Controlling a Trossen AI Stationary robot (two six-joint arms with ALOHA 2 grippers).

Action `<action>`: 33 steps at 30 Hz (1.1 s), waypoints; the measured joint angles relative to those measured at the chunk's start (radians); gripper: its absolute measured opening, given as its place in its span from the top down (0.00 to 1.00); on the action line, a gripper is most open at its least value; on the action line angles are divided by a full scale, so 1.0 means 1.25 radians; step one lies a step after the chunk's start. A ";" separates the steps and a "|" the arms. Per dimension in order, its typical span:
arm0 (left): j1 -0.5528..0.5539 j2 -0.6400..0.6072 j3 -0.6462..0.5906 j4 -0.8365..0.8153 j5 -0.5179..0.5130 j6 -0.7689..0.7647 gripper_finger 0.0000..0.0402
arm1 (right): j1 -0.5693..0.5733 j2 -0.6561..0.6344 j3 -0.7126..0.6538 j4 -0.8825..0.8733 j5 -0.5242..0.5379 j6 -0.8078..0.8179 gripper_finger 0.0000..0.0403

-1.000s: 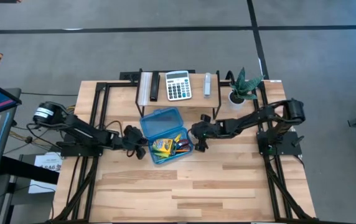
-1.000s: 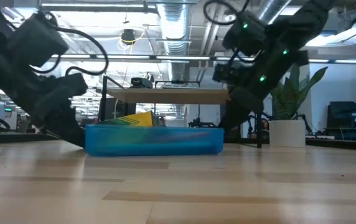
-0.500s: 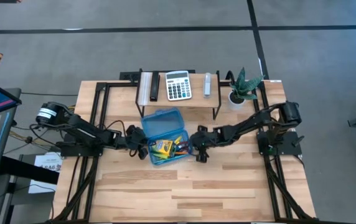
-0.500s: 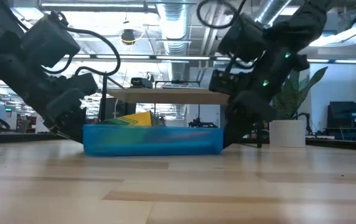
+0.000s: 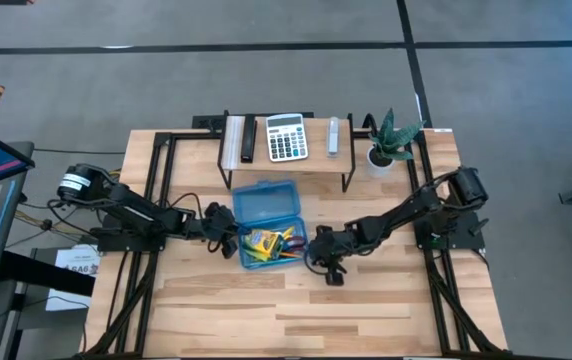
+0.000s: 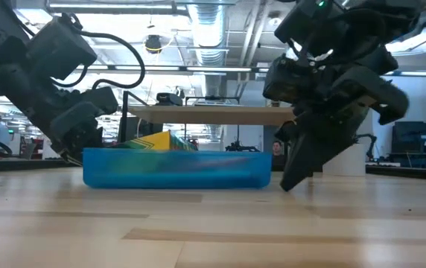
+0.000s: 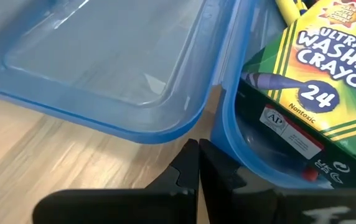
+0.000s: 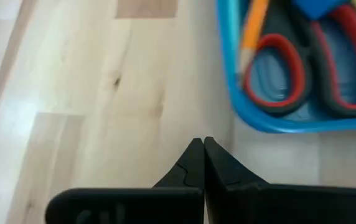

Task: Pack school essentials
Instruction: Close the supply box

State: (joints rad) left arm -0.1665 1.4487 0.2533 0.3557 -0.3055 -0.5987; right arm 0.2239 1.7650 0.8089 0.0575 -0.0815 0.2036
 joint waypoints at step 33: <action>-0.003 0.002 -0.002 0.009 -0.009 0.038 1.00 | -0.163 0.048 0.000 0.099 0.058 -0.058 0.98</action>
State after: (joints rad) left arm -0.1703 1.4506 0.2508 0.3676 -0.3166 -0.5515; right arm 0.0199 1.8249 0.8089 0.1811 -0.0093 0.1314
